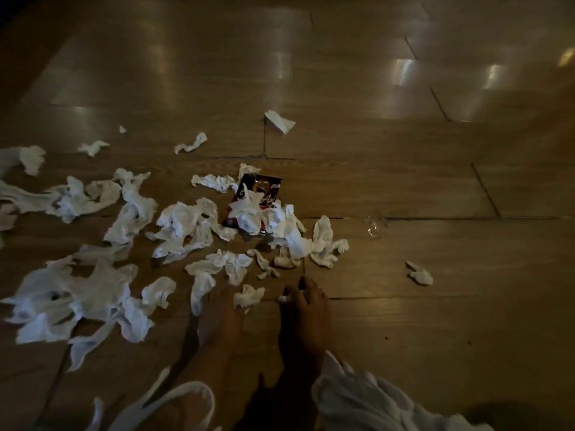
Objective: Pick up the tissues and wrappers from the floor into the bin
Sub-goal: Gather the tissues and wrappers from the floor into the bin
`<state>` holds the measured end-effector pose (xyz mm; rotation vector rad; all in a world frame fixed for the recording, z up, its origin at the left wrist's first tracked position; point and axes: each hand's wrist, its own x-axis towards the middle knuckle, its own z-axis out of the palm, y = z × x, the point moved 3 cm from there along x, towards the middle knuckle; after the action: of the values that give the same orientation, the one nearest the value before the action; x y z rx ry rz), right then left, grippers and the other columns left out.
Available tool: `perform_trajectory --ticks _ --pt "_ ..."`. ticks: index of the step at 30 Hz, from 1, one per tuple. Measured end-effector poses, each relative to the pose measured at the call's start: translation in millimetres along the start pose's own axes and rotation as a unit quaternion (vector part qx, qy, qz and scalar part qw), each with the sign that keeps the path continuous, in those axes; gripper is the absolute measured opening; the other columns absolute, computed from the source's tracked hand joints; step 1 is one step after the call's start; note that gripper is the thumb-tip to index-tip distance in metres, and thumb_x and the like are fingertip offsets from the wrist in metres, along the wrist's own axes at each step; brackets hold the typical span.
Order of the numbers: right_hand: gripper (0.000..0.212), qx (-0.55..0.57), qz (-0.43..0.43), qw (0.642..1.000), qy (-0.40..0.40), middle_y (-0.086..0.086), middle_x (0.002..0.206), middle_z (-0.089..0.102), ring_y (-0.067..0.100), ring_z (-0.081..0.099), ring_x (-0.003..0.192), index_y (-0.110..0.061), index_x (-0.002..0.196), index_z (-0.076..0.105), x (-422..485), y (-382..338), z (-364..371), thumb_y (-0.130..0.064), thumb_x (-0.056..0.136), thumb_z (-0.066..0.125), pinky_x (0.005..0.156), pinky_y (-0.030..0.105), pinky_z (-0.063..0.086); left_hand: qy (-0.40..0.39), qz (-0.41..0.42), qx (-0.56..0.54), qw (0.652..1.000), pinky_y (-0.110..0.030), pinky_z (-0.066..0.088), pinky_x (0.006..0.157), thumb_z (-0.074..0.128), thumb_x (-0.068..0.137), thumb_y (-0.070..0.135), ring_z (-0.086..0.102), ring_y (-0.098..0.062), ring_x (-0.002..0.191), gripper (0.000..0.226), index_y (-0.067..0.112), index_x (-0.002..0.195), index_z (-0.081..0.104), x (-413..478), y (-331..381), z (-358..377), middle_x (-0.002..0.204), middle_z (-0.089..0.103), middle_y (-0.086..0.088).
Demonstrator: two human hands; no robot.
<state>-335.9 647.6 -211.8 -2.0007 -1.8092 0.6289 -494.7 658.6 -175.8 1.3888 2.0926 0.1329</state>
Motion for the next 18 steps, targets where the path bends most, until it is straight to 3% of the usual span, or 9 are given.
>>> perform_trajectory --ticks 3,6,9,11,13,16,18 --pt "0.013 0.023 -0.041 0.997 0.056 0.000 0.112 0.057 0.021 0.054 0.102 -0.022 0.095 0.060 0.7 11.2 -11.3 -0.023 0.082 0.061 0.084 0.028 0.045 0.022 -0.014 -0.115 0.993 -0.037 0.042 0.099 0.053 0.091 0.012 0.050 -0.028 0.121 0.039 0.012 0.129 0.049 -4.7 8.4 -7.6 0.133 0.052 -0.013" --pt "0.004 -0.005 -0.024 0.997 0.076 -0.002 0.091 0.055 0.018 0.048 0.088 -0.019 0.082 0.057 10.1 17.3 -19.7 -0.015 0.083 0.056 0.082 0.032 0.043 0.039 -0.001 -0.153 0.987 -0.034 0.044 0.096 0.057 0.089 0.013 0.051 -0.027 0.120 0.039 0.012 0.127 0.049 -6.1 17.3 -12.3 0.130 0.054 -0.013" --pt "0.009 0.036 0.048 0.988 0.145 -0.002 0.079 0.049 0.018 0.043 0.077 -0.014 0.072 0.052 23.6 19.6 -39.3 -0.011 0.078 0.059 0.067 0.033 0.038 0.045 0.018 -0.186 0.981 -0.031 0.047 0.083 0.059 0.088 0.011 0.057 -0.027 0.108 0.027 0.012 0.114 0.050 -8.2 29.2 -16.2 0.120 0.058 -0.015" --pt "0.008 0.108 0.091 0.974 0.180 0.003 0.078 0.051 0.023 0.046 0.078 -0.007 0.074 0.054 35.8 28.3 -62.4 -0.003 0.075 0.061 0.065 0.031 0.033 0.041 0.030 -0.199 0.979 -0.036 0.051 0.083 0.058 0.088 0.010 0.058 -0.028 0.106 0.029 0.015 0.114 0.047 -10.2 37.9 -17.4 0.120 0.058 -0.014" --pt "0.007 0.129 0.103 0.969 0.181 0.017 0.080 0.056 0.032 0.051 0.079 0.002 0.077 0.058 56.4 48.0 -86.1 -0.004 0.078 0.054 0.067 0.031 0.032 0.038 0.034 -0.216 0.975 -0.037 0.049 0.091 0.055 0.089 0.008 0.054 -0.027 0.117 0.039 0.017 0.125 0.044 -11.8 45.4 -16.4 0.130 0.053 -0.012" --pt "0.019 0.095 0.155 0.956 0.230 0.026 0.092 0.057 0.037 0.052 0.088 0.007 0.087 0.058 80.6 91.2 -121.3 -0.010 0.086 0.049 0.073 0.035 0.036 0.044 0.007 -0.210 0.977 -0.038 0.040 0.103 0.046 0.094 0.010 0.040 -0.026 0.133 0.049 0.016 0.142 0.032 -15.1 49.7 -14.4 0.145 0.039 -0.011" --pt "0.028 0.024 0.203 0.954 0.219 0.029 0.107 0.055 0.041 0.048 0.100 0.008 0.100 0.057 85.6 113.5 -135.9 -0.016 0.089 0.047 0.084 0.043 0.038 0.043 -0.008 -0.189 0.981 -0.036 0.035 0.107 0.041 0.097 0.013 0.034 -0.027 0.136 0.049 0.012 0.144 0.029 -20.0 46.4 -13.0 0.148 0.034 -0.012"
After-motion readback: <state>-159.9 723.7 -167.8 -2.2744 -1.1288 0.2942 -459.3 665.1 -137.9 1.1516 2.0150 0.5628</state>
